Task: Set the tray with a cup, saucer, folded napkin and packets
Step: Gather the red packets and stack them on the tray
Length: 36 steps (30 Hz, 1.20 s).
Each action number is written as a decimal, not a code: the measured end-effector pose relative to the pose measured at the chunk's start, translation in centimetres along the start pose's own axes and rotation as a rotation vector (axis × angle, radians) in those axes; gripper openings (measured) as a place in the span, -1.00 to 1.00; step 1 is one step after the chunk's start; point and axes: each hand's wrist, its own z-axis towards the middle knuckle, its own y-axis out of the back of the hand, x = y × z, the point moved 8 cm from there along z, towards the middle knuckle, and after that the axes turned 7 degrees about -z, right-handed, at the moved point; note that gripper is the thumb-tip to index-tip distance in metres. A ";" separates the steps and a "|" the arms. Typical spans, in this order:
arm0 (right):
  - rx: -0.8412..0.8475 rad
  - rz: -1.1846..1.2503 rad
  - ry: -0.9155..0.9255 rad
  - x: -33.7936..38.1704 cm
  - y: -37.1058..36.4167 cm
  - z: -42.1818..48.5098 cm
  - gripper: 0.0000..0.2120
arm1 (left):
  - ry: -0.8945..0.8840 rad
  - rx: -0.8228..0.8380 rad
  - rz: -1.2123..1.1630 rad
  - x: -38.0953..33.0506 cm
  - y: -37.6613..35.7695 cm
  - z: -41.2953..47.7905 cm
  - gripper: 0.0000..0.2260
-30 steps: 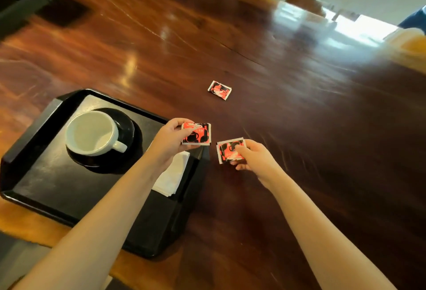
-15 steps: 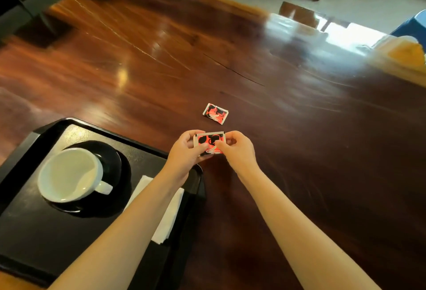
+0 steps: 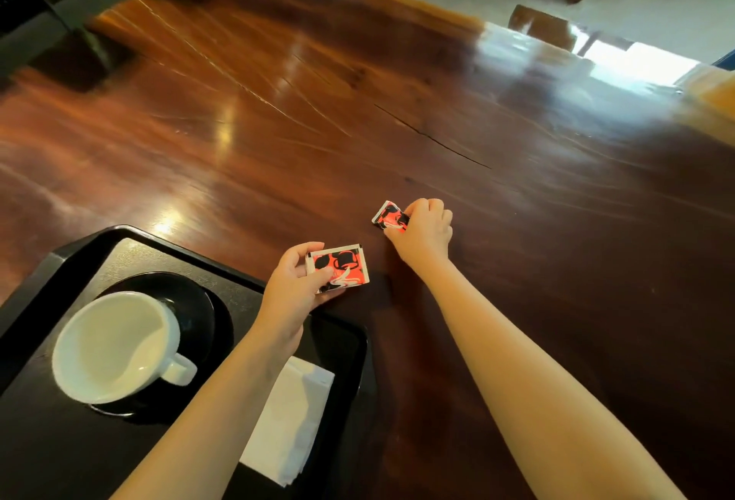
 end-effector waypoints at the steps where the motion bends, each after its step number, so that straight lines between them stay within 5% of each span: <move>1: -0.003 0.010 0.000 -0.1 0.1 0.0 -0.59 | -0.004 0.001 0.002 -0.1 0.0 -0.1 -0.75; 10: 0.182 0.826 -0.136 -0.8 3.1 -7.0 -0.72 | -0.027 0.057 0.015 -0.8 -1.0 -2.4 -0.80; 16: 0.048 1.108 -0.199 -1.1 5.9 -13.3 -0.74 | 0.020 0.095 -0.009 -0.4 -1.0 -5.0 -0.80; 28: -0.046 0.535 0.170 2.3 7.4 -20.9 -0.72 | 0.013 0.310 -0.043 -0.9 0.6 -12.0 -0.79; 36: 0.082 0.575 0.240 2.7 6.8 -24.9 -0.65 | -0.067 0.294 -0.047 0.6 2.8 -16.9 -0.81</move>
